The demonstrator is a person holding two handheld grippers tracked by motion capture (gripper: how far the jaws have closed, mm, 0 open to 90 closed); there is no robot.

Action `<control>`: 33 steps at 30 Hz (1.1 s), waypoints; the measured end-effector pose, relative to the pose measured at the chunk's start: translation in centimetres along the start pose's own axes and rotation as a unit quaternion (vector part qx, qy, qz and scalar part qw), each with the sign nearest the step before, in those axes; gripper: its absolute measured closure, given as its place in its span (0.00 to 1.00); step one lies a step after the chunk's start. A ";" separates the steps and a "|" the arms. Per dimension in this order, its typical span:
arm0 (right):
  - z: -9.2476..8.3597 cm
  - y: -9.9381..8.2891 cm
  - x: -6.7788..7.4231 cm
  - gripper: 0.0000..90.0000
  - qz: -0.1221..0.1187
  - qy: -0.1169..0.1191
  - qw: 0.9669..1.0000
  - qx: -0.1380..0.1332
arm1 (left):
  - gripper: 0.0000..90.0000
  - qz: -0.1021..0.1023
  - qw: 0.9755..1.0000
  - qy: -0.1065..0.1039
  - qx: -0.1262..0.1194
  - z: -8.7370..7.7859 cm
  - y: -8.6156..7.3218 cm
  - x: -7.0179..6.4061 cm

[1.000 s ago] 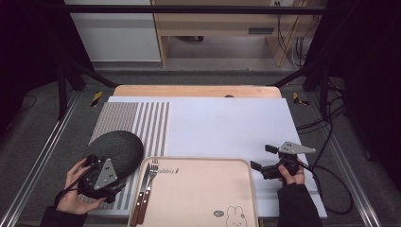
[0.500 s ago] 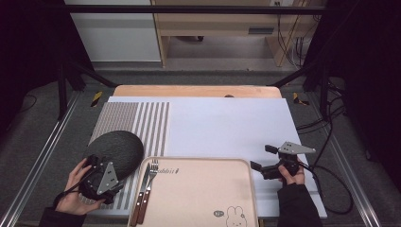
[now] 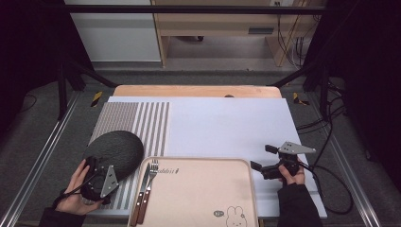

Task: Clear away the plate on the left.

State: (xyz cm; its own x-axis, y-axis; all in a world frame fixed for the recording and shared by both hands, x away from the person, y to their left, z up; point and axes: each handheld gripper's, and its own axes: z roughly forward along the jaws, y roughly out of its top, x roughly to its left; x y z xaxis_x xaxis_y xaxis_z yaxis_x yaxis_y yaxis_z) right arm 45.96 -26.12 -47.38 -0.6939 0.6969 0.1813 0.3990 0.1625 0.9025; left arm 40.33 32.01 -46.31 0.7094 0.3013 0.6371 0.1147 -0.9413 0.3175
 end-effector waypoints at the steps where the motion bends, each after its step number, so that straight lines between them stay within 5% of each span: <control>1: 0.0 0.0 0.0 0.01 0.000 0.000 1.000 0.000 | 0.00 0.002 1.000 0.004 0.002 0.0 -0.1 0.0; 9: 0.0 0.0 0.0 0.01 0.000 0.000 1.000 0.000 | 0.04 0.021 0.999 0.028 -0.009 0.5 -0.2 -0.3; 16: 0.0 0.0 0.0 0.01 -0.001 -0.001 1.000 -0.001 | 0.13 0.045 0.998 0.050 0.006 0.8 -0.7 -0.8; 26: 0.0 0.0 0.0 0.01 -0.002 -0.001 1.000 0.001 | 0.33 0.043 0.995 0.083 -0.018 0.5 -1.4 -2.4; 33: 0.0 0.0 0.0 0.01 -0.002 0.000 1.000 0.001 | 0.45 0.075 0.991 0.108 -0.011 0.6 -1.2 -3.4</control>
State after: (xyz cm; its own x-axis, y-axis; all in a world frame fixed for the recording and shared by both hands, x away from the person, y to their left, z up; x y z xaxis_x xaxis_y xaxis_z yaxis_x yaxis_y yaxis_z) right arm 45.95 -26.07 -47.40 -0.6948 0.6968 0.1782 0.3981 0.1663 0.9021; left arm 38.20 32.05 -49.29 0.5518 0.1859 0.8130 0.0027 -0.9752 0.2212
